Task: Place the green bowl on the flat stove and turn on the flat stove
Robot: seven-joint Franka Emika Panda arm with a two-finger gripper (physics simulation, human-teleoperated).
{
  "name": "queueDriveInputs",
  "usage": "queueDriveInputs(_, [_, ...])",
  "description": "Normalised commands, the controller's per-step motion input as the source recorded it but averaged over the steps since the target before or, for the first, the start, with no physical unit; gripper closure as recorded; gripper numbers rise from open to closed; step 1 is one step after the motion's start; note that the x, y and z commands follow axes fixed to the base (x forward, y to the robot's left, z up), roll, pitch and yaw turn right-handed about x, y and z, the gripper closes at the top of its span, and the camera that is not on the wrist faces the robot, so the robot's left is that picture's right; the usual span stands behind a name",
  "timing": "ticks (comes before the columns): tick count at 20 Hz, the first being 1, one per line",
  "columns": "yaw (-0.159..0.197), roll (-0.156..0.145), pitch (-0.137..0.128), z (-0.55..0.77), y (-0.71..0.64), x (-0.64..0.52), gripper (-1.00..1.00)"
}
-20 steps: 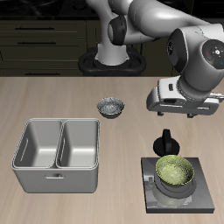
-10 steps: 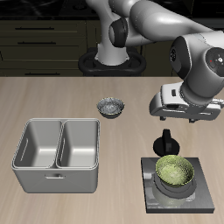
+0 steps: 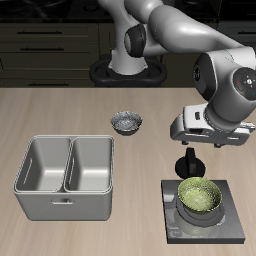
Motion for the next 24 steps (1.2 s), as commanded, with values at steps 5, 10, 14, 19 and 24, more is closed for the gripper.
queueDriveInputs(5, [0.002, -0.010, 0.002, -0.27, -0.10, 0.00, -1.00])
queueDriveInputs(10, [-0.023, -0.001, 0.031, -0.24, -0.07, 0.04, -1.00])
queueDriveInputs(14, [-0.022, -0.013, 0.008, -0.12, -0.06, 0.02, -1.00])
queueDriveInputs(19, [-0.021, -0.009, 0.022, -0.20, -0.07, -0.03, -1.00])
queueDriveInputs(24, [-0.006, -0.008, 0.024, -0.18, -0.01, -0.06, -1.00])
